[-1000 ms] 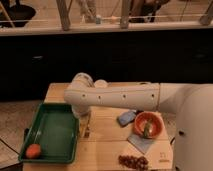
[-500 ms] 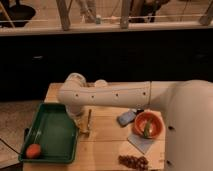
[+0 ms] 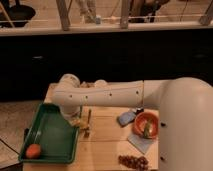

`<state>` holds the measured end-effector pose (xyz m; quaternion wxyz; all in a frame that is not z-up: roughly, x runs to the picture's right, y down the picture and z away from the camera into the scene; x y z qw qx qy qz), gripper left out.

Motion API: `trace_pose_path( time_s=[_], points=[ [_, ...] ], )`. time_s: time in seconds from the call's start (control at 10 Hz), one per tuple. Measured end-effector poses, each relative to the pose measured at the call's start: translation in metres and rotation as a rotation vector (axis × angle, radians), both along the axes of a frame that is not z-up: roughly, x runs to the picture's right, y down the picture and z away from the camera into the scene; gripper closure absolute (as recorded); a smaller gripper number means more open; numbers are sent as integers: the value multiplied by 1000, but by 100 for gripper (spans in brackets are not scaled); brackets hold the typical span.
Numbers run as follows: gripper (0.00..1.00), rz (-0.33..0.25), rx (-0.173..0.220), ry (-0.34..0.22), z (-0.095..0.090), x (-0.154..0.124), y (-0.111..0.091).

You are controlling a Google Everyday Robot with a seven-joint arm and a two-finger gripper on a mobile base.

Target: Place banana in tray

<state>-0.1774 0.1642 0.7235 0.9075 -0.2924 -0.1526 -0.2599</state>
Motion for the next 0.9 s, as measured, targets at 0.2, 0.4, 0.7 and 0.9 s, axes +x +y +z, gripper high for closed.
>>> trace_pose_path(
  time_s=[0.2,0.4,0.7,0.9],
  points=[
    [100,-21,-2,-19,-1,-8,1],
    [100,-36,-1,-35,-1,-14,3],
    [100,-63,-5,-57,-3,-23,9],
    [100,-77,-7,-68,-3,-26,13]
  ],
)
